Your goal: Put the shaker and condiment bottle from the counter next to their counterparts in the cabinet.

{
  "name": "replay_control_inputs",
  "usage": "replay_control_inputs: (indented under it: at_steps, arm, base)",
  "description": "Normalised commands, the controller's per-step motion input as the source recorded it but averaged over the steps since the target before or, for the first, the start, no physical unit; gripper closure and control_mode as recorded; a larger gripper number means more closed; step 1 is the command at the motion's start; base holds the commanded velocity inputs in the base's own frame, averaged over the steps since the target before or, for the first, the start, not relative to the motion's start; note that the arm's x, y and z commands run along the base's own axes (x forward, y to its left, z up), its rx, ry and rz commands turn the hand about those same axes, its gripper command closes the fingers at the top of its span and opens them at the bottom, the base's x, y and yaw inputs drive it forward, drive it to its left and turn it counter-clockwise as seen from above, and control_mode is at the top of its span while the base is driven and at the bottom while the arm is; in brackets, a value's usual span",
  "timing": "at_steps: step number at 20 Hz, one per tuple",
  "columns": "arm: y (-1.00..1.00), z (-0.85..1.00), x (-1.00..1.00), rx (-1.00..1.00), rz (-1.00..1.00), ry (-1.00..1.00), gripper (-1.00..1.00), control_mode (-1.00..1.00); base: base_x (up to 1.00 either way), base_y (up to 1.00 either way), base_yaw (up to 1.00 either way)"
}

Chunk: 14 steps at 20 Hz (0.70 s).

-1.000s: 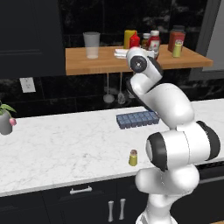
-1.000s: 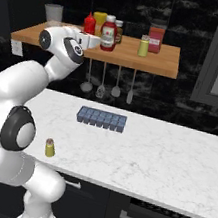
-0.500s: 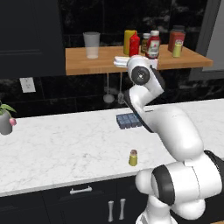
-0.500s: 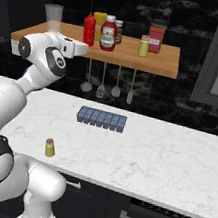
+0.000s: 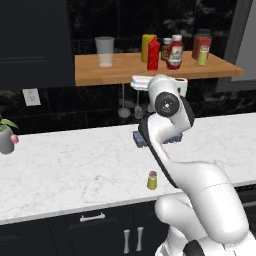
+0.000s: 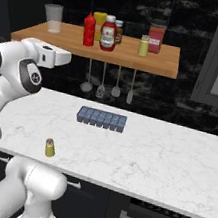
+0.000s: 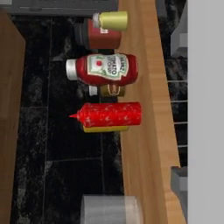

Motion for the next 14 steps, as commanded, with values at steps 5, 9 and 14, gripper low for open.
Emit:
replay_control_inputs:
  at_steps: [5, 9, 14]
  arm:
    - [0.06, -0.11, -0.87, 0.0, -0.03, 0.04, -1.0, -1.0]
    - [0.03, -0.28, -0.84, 0.0, -0.02, 0.0, -1.0, -1.0]
    - [0.16, -0.59, -0.44, -0.02, -0.01, 0.04, -1.0, -1.0]
  base:
    - [0.0, 0.0, 0.0]
    - [0.0, 0.0, 0.0]
    - [0.0, 0.0, 0.0]
